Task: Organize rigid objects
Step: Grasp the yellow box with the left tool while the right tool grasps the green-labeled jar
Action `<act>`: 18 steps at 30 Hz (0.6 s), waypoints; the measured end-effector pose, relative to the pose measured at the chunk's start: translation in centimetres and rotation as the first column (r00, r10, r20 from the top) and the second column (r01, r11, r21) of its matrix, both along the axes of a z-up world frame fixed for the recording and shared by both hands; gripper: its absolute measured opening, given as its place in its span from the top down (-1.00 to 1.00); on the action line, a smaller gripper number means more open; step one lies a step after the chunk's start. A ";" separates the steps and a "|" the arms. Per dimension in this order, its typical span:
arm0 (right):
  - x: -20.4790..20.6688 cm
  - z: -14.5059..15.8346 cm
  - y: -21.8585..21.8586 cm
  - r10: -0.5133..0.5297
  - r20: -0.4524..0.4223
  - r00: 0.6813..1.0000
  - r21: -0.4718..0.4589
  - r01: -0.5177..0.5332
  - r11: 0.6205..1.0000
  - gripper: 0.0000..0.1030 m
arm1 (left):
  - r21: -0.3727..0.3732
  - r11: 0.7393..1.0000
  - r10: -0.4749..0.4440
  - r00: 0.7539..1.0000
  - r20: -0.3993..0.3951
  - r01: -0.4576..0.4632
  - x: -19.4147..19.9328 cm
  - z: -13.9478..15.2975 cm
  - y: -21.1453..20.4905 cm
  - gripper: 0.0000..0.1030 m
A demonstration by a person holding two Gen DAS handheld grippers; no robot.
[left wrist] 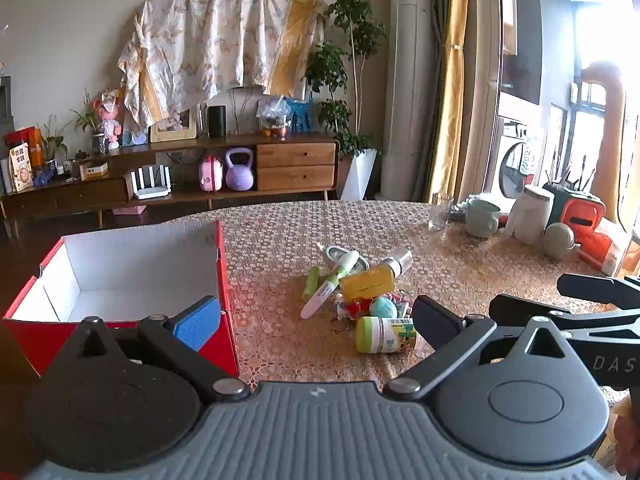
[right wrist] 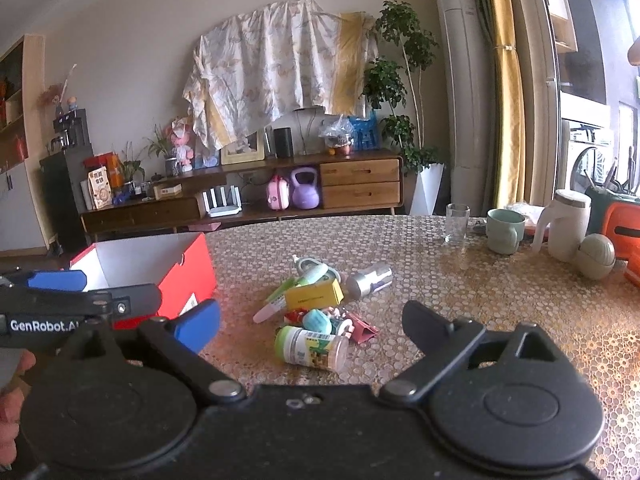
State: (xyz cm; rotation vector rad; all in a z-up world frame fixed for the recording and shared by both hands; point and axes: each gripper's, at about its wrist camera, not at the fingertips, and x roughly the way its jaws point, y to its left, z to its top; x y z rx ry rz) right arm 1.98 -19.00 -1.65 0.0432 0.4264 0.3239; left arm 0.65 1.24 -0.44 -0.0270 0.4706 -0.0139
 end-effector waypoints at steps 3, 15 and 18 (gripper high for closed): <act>0.4 -0.5 0.1 0.013 -0.013 1.000 -0.007 -0.013 1.000 -0.88 | -0.006 1.000 -0.003 1.000 -0.015 0.003 0.8 -0.3 0.1 -1.00; 4.3 -2.9 0.1 0.061 -0.101 0.993 -0.032 -0.065 0.997 -0.84 | -0.011 1.000 -0.009 0.995 -0.099 0.008 5.8 -1.8 -0.5 -1.00; 5.3 -3.7 0.2 0.078 -0.120 0.990 -0.047 -0.084 0.995 -0.82 | -0.022 1.000 -0.017 0.991 -0.131 0.014 7.7 -2.3 -0.8 -1.00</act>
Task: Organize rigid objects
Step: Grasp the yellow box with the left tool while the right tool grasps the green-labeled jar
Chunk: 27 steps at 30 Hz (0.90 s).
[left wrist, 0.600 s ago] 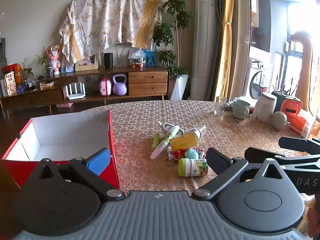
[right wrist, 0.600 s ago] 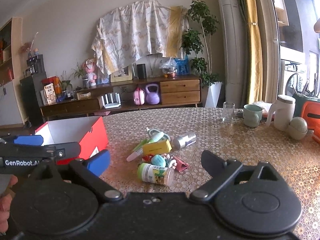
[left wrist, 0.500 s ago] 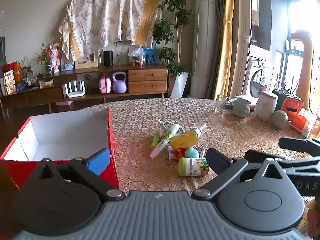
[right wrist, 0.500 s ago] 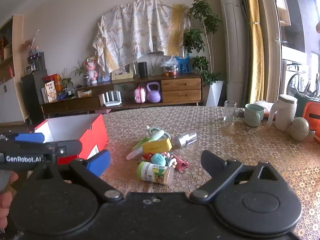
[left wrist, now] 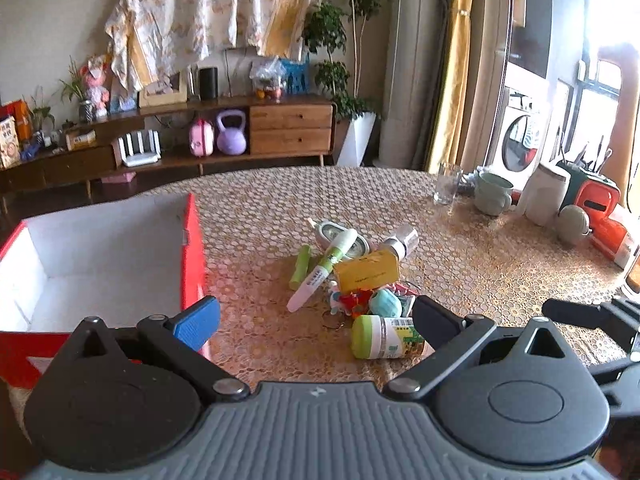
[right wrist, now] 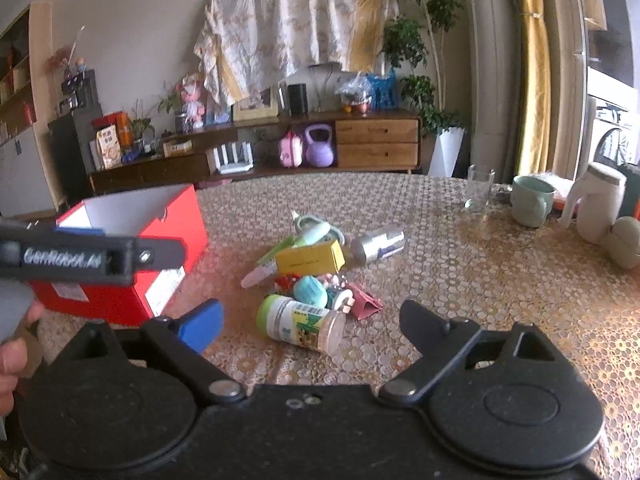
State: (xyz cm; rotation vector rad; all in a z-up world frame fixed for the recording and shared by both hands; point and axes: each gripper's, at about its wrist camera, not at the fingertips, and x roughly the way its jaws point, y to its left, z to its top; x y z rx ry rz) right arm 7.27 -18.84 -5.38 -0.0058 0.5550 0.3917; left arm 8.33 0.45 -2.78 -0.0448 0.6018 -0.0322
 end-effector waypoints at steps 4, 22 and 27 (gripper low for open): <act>1.4 -1.1 0.6 0.038 -0.017 0.999 -0.037 -0.038 0.999 -0.82 | 0.020 1.000 0.013 0.997 -0.078 -0.011 3.1 -1.1 -0.9 -1.00; 6.1 -5.7 4.8 0.210 -0.065 0.975 -0.209 -0.219 0.953 -0.69 | 0.071 0.996 -0.027 0.960 -0.279 0.049 15.9 -4.0 -4.5 -1.00; 6.9 -6.6 5.1 0.249 -0.072 0.966 -0.242 -0.259 0.935 -0.68 | 0.021 1.000 -0.014 0.940 -0.341 0.022 18.4 -4.6 -4.4 -1.00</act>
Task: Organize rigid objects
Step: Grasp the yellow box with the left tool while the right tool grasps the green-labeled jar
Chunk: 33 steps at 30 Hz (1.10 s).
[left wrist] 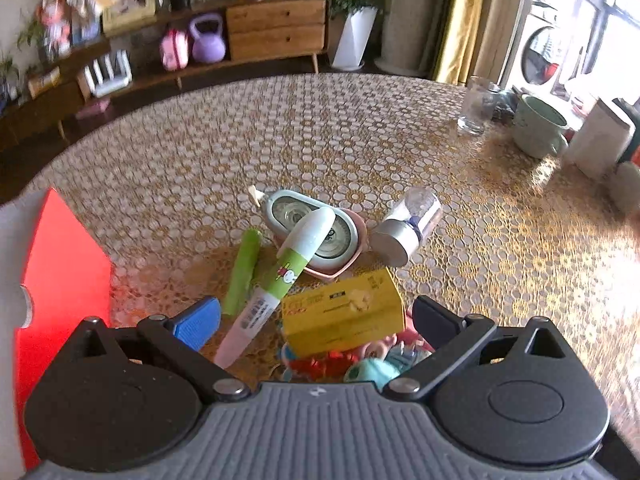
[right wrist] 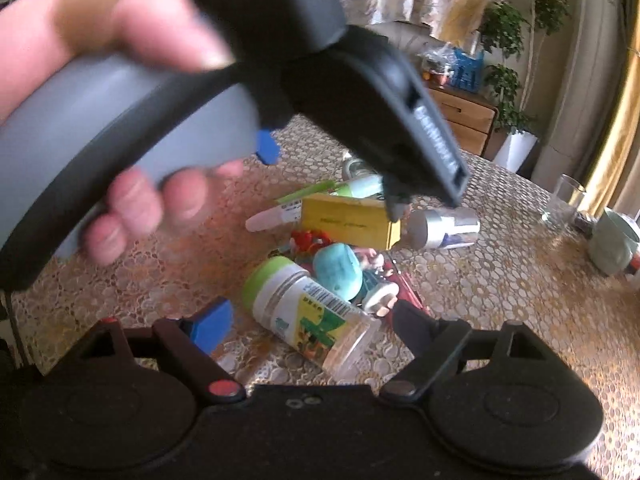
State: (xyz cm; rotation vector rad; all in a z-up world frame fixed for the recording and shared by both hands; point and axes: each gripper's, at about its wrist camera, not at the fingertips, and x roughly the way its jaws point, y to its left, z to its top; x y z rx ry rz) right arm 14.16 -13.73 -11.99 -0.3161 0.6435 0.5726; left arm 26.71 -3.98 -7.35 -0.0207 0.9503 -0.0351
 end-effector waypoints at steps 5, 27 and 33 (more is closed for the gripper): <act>0.2 -0.8 0.4 0.053 0.013 0.999 -0.062 -0.052 0.997 -0.63 | -0.078 0.997 0.017 0.997 -0.077 -0.023 1.9 -0.9 0.7 -1.00; 0.6 -1.4 0.6 0.093 0.028 0.995 -0.142 -0.088 0.986 -0.14 | -0.141 0.989 0.036 0.992 -0.121 -0.053 2.3 -2.6 1.7 -0.43; -0.1 -0.8 -0.1 0.065 -0.023 0.998 -0.074 -0.066 0.995 -0.01 | -0.133 0.990 0.032 0.996 -0.089 -0.043 1.3 -1.9 2.4 -0.42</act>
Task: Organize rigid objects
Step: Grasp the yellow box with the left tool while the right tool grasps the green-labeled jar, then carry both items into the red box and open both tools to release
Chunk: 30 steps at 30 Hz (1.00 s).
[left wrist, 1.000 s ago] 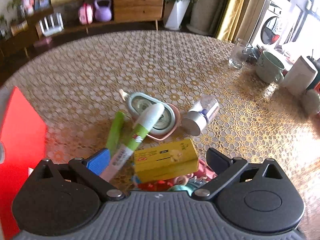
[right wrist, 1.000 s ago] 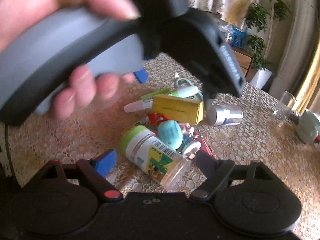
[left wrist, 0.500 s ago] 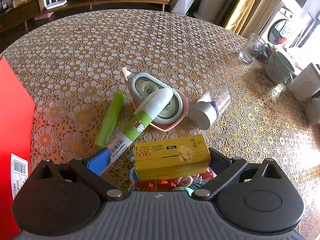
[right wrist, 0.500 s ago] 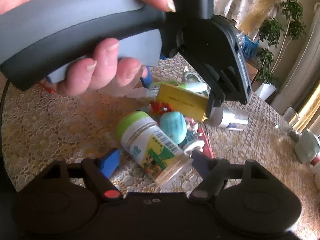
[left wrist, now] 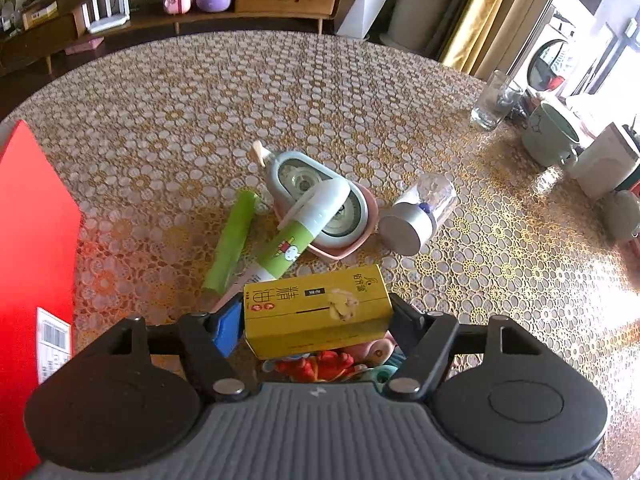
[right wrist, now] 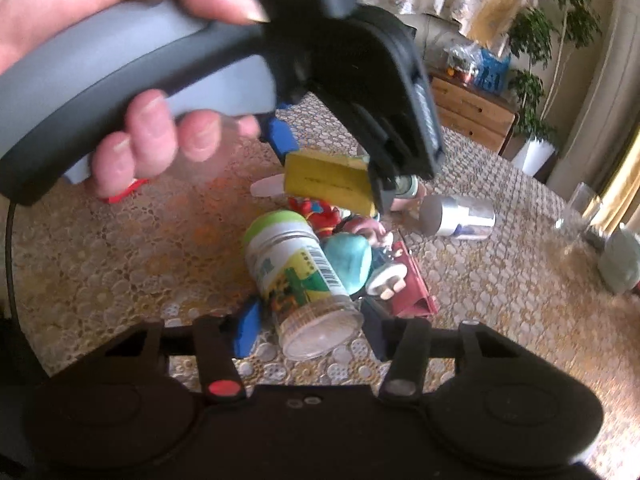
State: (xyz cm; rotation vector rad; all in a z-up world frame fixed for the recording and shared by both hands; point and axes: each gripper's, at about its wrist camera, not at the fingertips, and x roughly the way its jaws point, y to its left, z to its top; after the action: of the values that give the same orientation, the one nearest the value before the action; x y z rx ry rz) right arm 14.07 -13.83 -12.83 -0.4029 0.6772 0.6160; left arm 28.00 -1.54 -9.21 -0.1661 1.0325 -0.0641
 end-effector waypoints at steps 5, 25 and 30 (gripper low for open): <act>-0.6 0.7 -0.5 -0.033 -0.049 0.998 0.061 0.036 0.998 0.09 | 0.001 1.000 0.005 0.999 0.038 -0.006 -1.4 1.5 1.3 -0.42; -3.5 6.7 0.7 -0.117 -0.029 0.993 0.175 0.120 0.977 0.16 | 0.010 1.000 -0.006 0.987 0.161 0.004 -9.2 8.1 7.5 -0.42; -3.5 9.1 2.3 -0.100 -0.003 0.995 0.193 0.098 0.976 0.15 | 0.030 0.999 0.015 0.984 0.180 -0.021 -10.5 9.5 10.2 -0.42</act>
State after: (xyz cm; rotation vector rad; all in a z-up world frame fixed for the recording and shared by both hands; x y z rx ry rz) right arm 10.59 -11.54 -3.77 -0.1892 0.6212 0.5796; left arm 17.49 8.65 0.29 -0.1378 0.8514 -0.0456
